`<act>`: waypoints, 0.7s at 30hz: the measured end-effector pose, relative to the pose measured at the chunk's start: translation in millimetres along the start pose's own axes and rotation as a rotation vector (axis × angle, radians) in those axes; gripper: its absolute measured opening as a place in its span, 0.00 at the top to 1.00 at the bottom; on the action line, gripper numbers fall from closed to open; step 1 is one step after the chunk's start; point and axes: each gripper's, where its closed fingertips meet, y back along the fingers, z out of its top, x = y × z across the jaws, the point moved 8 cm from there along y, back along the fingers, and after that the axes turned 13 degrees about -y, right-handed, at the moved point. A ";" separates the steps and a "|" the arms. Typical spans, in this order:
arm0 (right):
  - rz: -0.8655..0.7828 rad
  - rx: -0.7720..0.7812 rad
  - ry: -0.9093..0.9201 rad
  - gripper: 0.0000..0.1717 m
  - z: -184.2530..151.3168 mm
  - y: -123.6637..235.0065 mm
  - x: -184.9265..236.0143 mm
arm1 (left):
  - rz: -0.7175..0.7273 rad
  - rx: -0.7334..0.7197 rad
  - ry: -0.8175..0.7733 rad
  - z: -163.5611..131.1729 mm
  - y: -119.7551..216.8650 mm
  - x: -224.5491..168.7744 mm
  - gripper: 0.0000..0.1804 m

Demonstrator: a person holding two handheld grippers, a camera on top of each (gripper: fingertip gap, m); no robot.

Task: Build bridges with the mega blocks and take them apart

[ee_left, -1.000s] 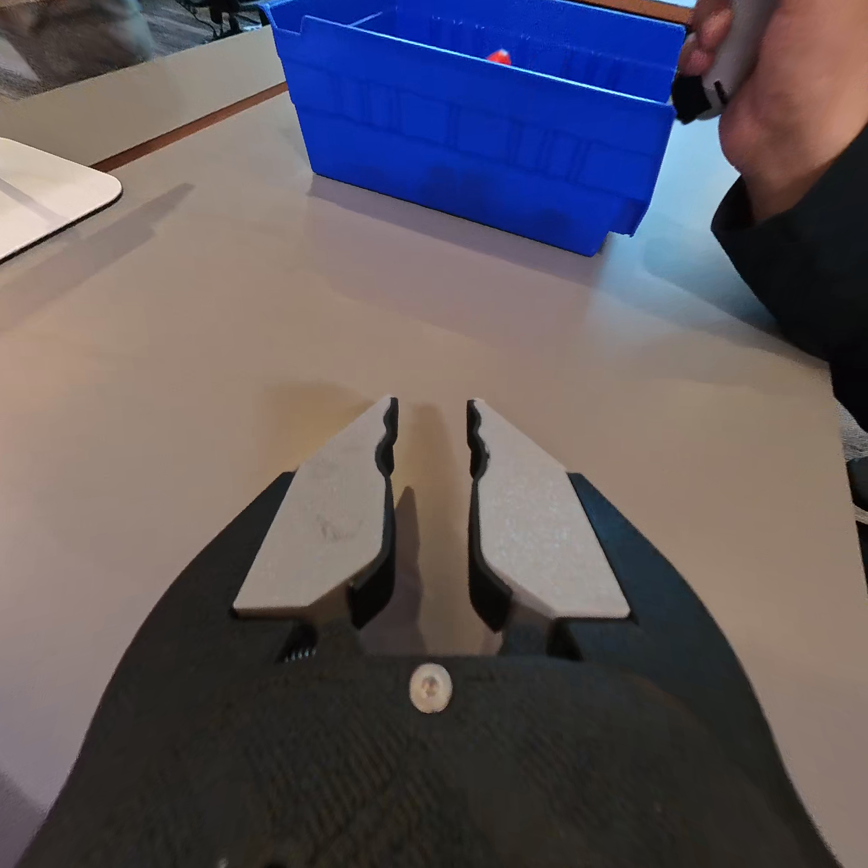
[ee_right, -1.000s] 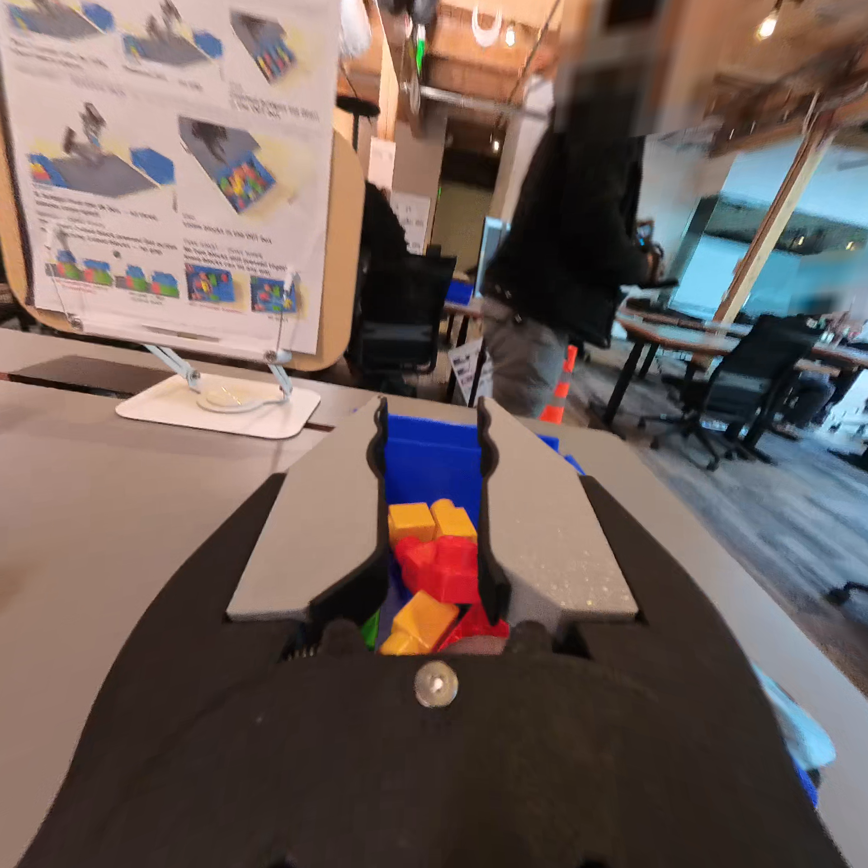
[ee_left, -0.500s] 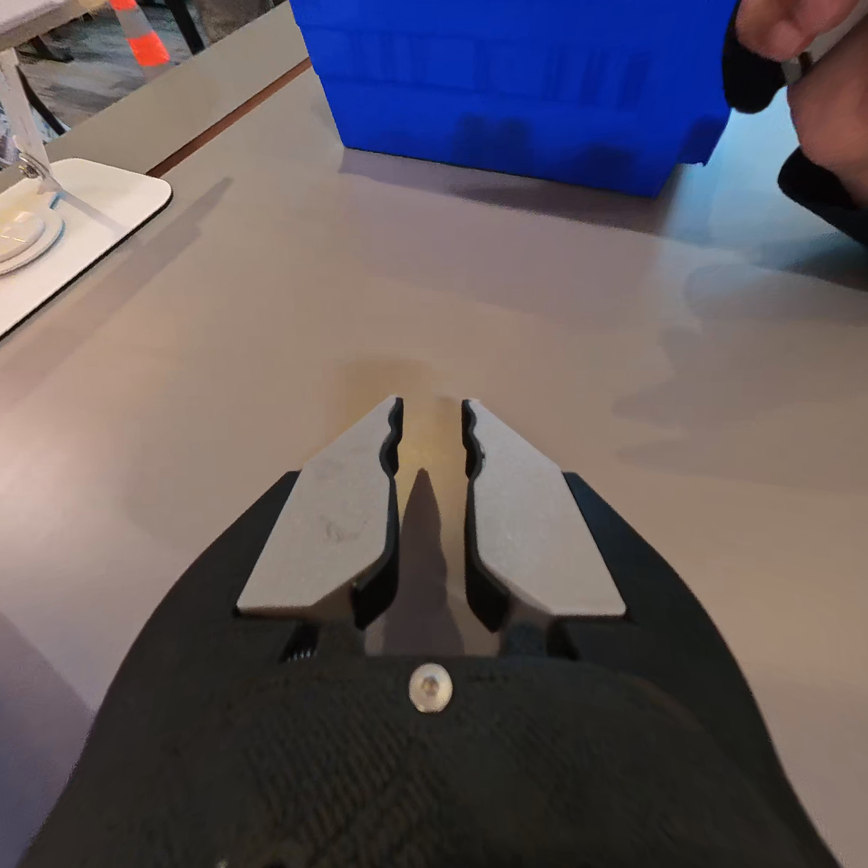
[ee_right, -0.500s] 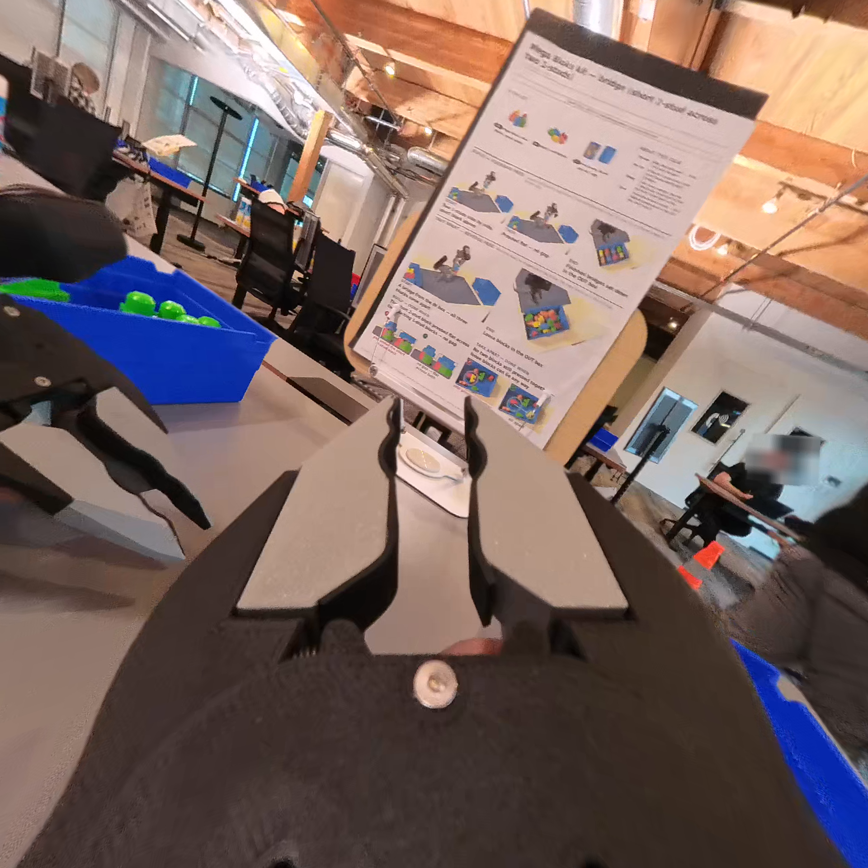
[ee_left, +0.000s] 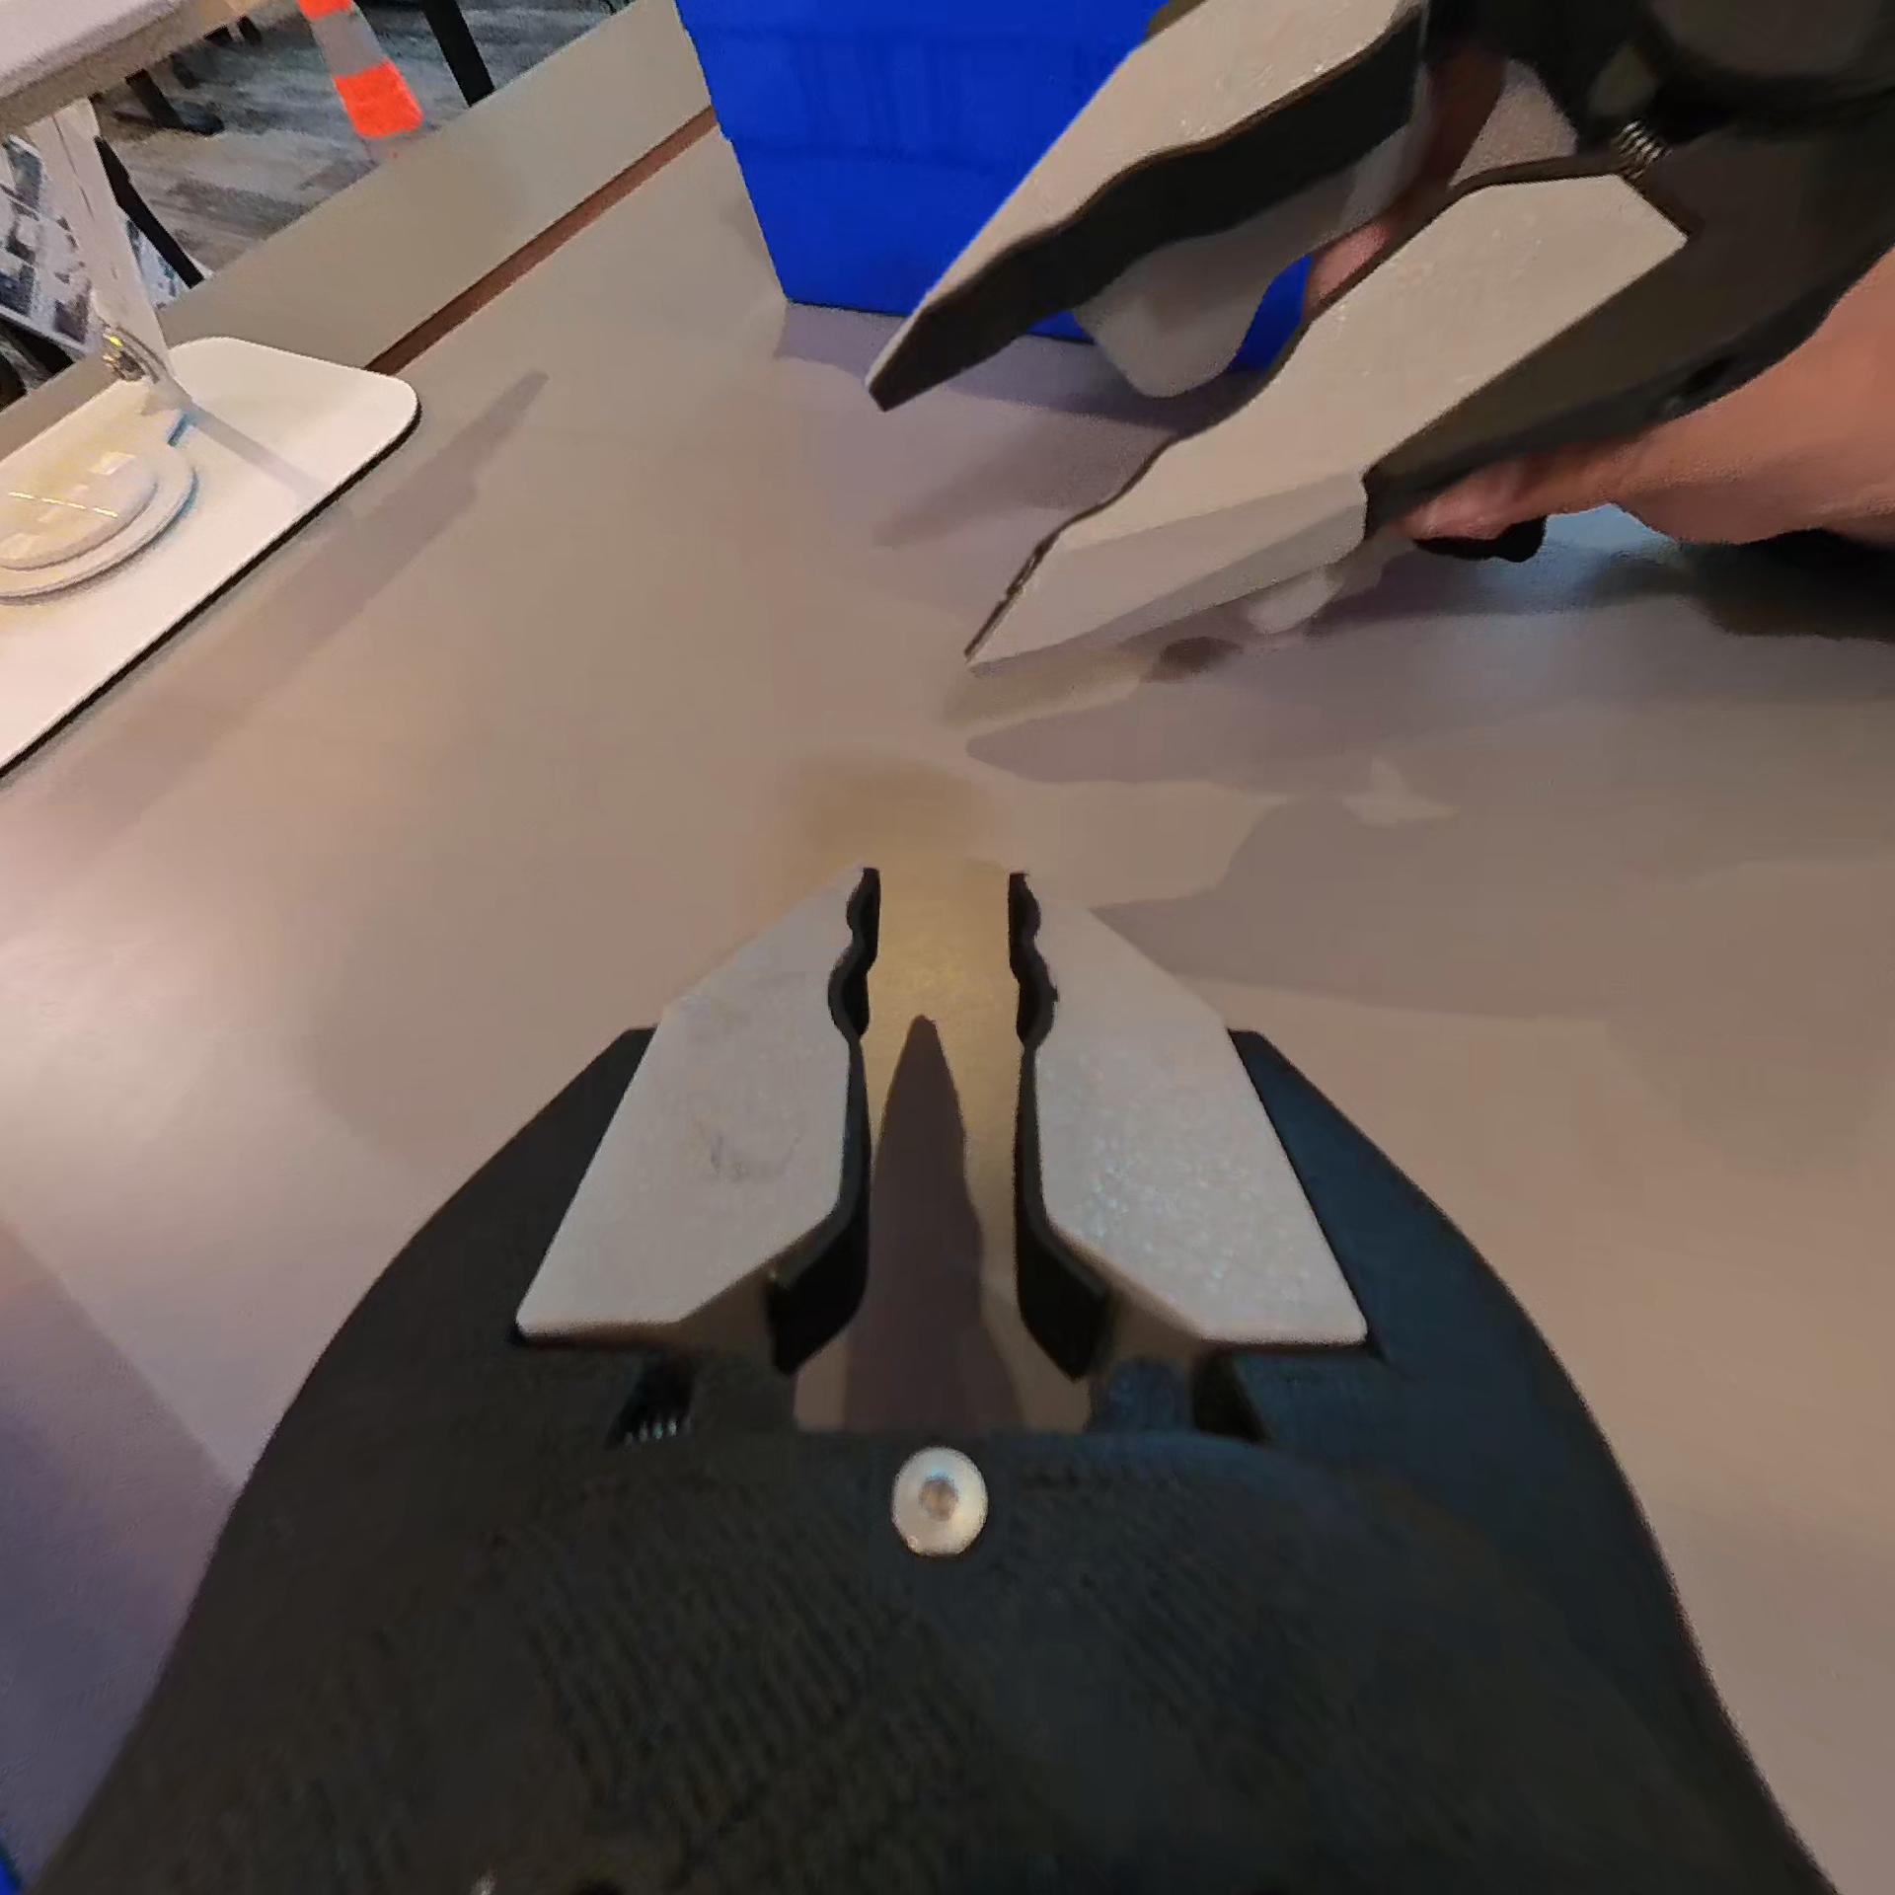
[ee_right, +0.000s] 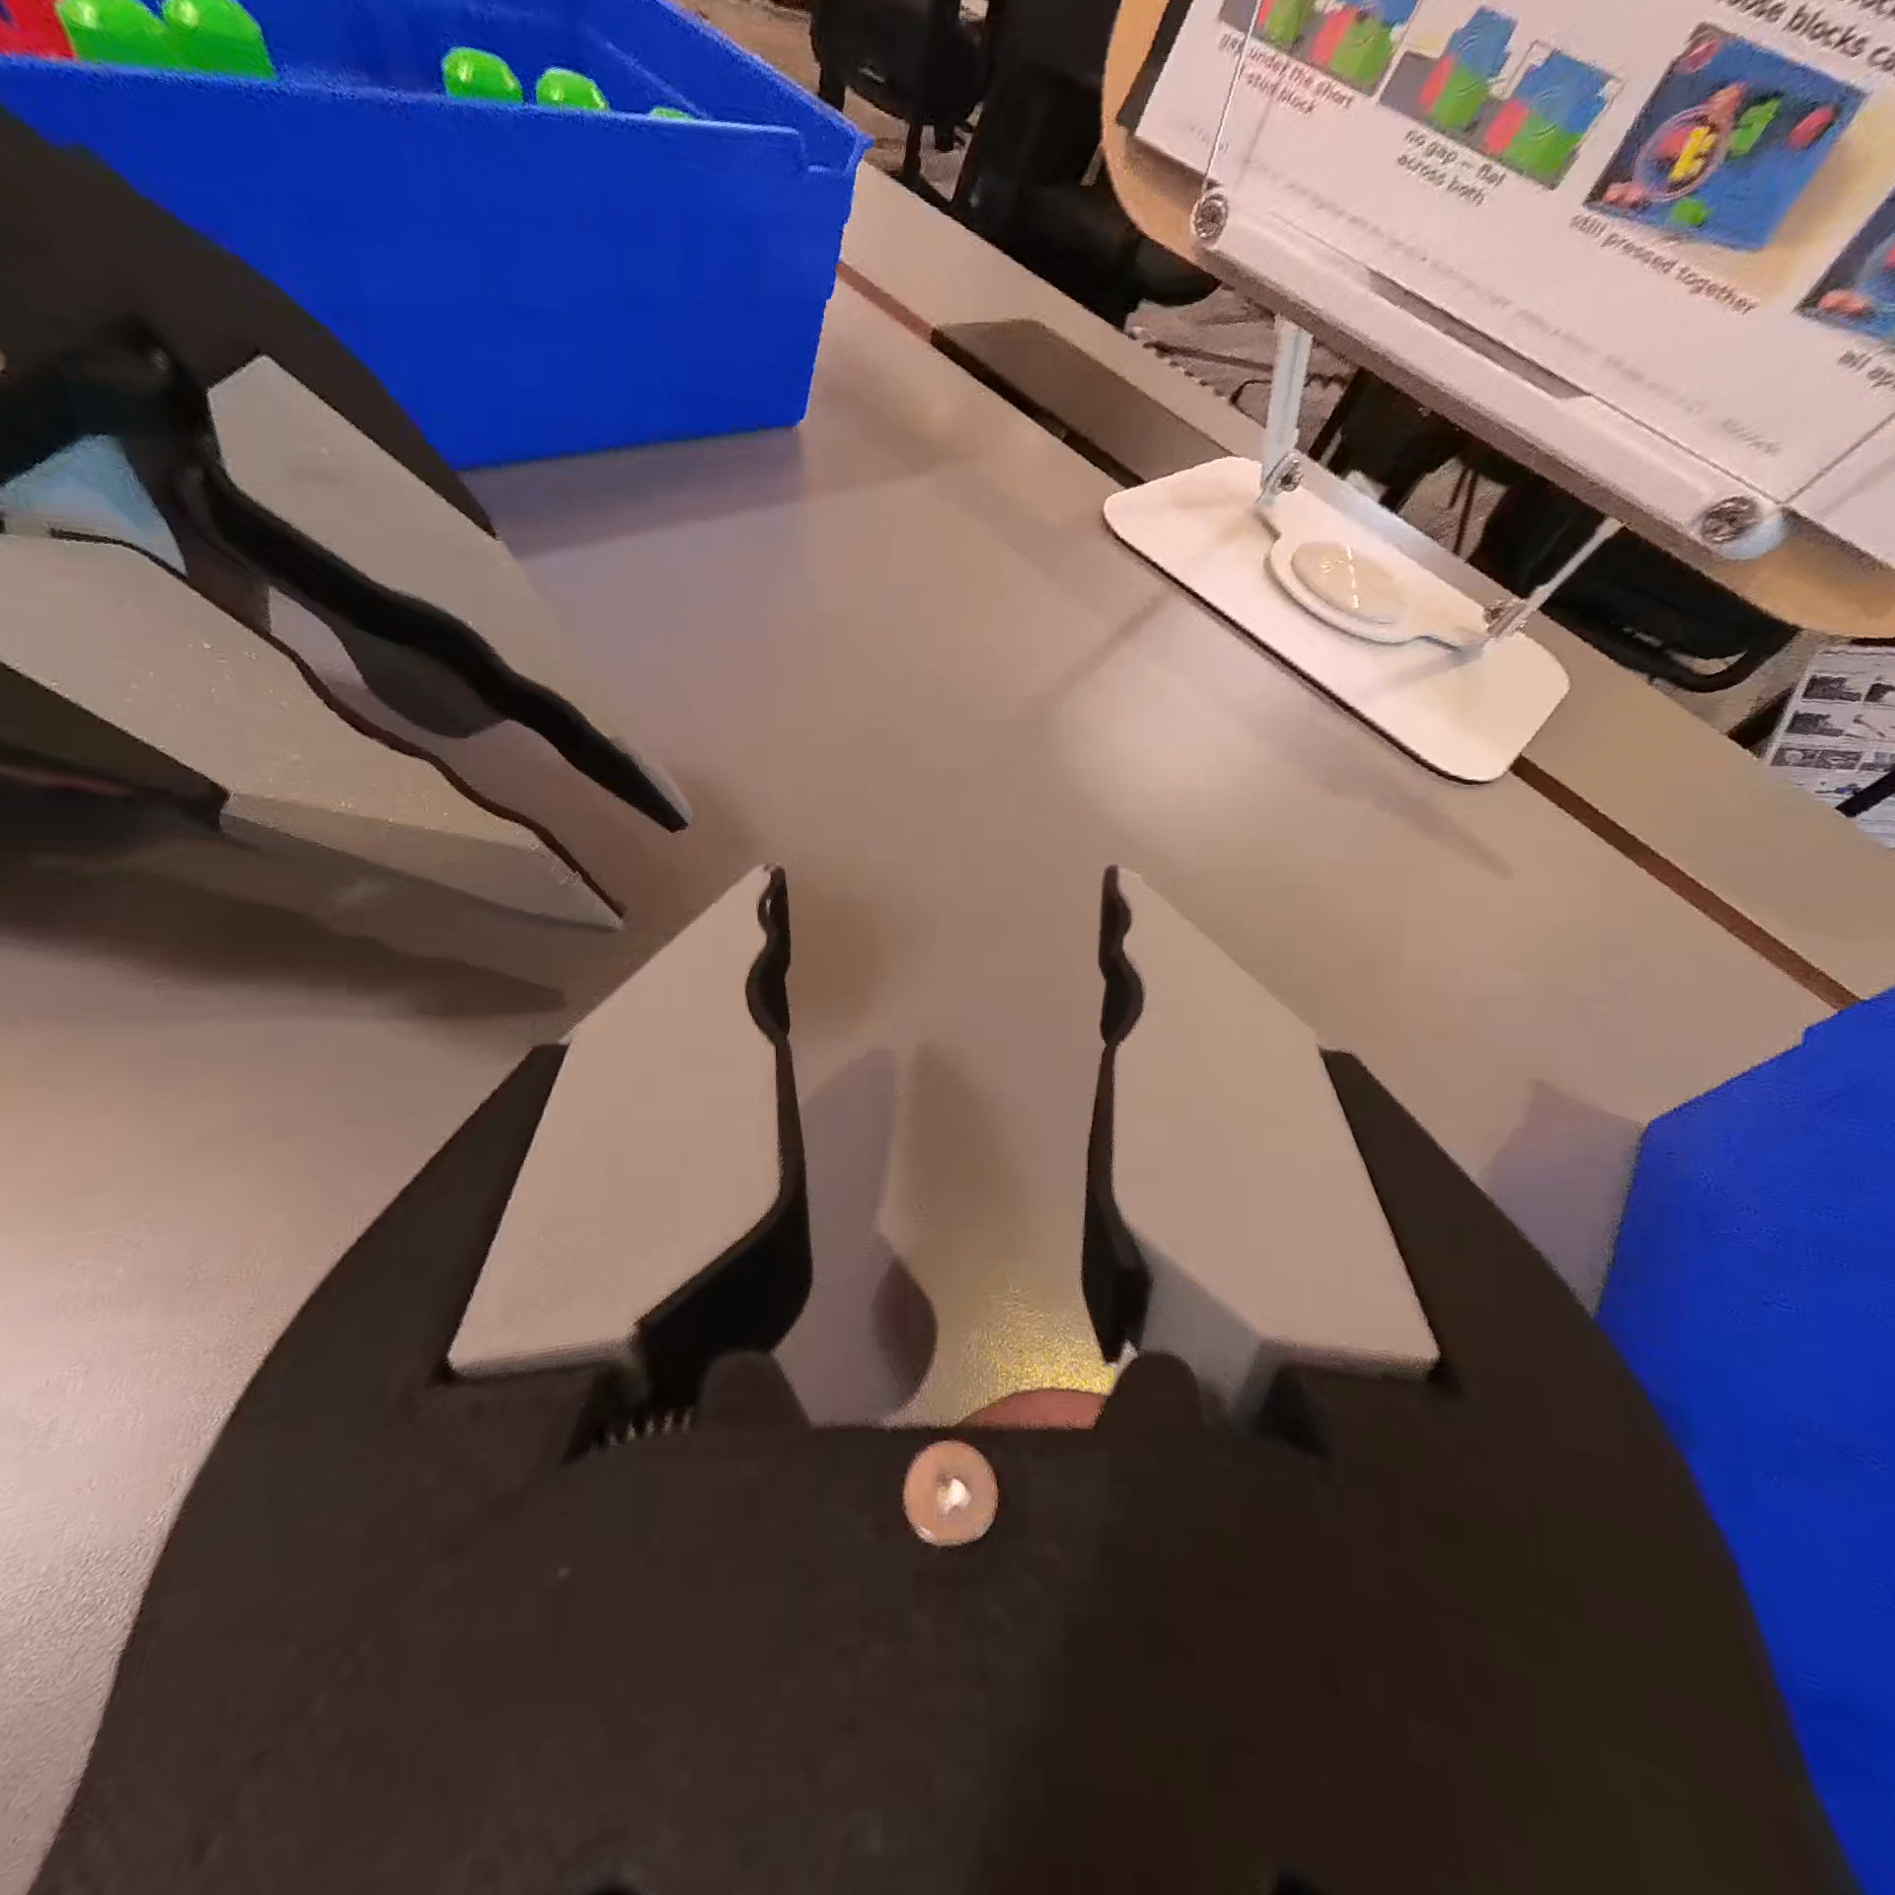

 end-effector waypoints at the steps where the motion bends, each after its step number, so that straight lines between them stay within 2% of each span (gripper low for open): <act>1: 0.007 0.004 0.003 0.68 -0.8 -0.7 0.8 | 0.006 0.006 0.002 -0.8 0.1 0.3 0.87; 5: 0.067 0.039 -0.005 0.74 -5.2 -5.7 3.5 | 0.060 0.017 0.031 -4.2 7.2 4.5 0.87; 8: 0.099 0.095 -0.036 0.74 -11.5 -11.6 2.8 | 0.084 -0.033 0.173 -6.3 28.3 7.9 0.87; 13: 0.080 0.127 -0.018 0.71 -16.6 -15.7 1.4 | 0.201 -0.115 0.320 -6.0 109.9 28.0 0.84; 15: 0.075 0.126 -0.001 0.71 -16.7 -15.7 2.7 | 0.312 -0.042 0.331 -15.3 144.9 47.5 0.81; 16: 0.072 0.125 0.007 0.71 -16.9 -15.8 3.1 | 0.310 -0.031 0.332 -19.6 159.3 55.5 0.82; 17: 0.066 0.124 0.016 0.71 -16.9 -15.8 3.3 | 0.377 0.001 0.371 -28.2 172.5 69.5 0.84; 18: 0.061 0.123 0.024 0.71 -16.9 -15.9 3.3 | 0.444 0.067 0.435 -39.1 185.4 83.8 0.81; 19: 0.055 0.123 0.030 0.71 -17.2 -15.9 2.9 | 0.425 0.098 0.492 -43.9 196.1 91.0 0.78; 20: 0.050 0.123 0.033 0.71 -17.5 -15.9 2.4 | 0.368 0.045 0.520 -41.1 203.9 94.4 0.81; 21: 0.048 0.122 0.033 0.71 -17.5 -15.7 2.1 | 0.362 -0.013 0.533 -38.2 212.2 99.6 0.80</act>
